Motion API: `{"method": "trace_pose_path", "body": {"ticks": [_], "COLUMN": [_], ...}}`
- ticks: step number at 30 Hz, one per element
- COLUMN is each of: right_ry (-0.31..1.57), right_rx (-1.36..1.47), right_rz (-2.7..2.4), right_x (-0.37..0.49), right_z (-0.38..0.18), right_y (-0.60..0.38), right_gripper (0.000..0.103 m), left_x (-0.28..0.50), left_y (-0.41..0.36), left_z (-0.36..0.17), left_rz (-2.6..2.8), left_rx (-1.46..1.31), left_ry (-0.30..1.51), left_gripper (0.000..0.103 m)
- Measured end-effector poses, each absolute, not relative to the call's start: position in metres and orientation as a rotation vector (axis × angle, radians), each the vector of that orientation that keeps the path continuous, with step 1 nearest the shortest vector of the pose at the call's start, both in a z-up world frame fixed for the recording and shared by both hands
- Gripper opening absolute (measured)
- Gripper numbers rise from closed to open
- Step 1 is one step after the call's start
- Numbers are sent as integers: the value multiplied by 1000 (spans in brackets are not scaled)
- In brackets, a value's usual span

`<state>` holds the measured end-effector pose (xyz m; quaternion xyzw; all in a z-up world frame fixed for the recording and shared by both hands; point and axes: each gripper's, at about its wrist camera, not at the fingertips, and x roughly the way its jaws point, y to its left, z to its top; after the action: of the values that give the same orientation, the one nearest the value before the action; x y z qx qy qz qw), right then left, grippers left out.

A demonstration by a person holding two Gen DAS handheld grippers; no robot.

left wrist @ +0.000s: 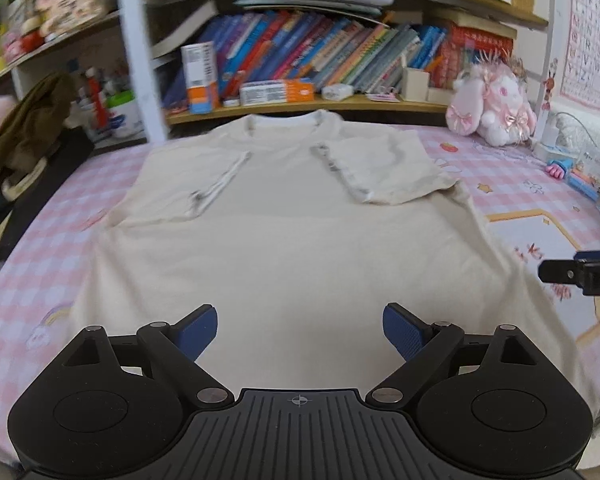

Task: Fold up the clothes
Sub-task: 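Move both open grippers to the shirt hem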

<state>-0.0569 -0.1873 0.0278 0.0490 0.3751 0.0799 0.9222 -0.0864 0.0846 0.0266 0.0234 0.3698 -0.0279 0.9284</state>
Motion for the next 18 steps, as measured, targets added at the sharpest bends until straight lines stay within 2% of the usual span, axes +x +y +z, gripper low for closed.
{"method": "trace_pose_path", "body": {"ticks": [8, 18], "right_ry": [800, 852], "right_rx": [131, 193], "right_rz": [63, -45], "right_x": [-143, -194], "right_z": [12, 9], "right_y": [-124, -107], "right_gripper": [72, 72], "left_x": [-149, -186], "left_y": [164, 219], "left_z": [14, 5], "left_rz": [-7, 32], "left_rx": [-6, -127], "left_ry": [798, 842], "left_gripper": [92, 92]}}
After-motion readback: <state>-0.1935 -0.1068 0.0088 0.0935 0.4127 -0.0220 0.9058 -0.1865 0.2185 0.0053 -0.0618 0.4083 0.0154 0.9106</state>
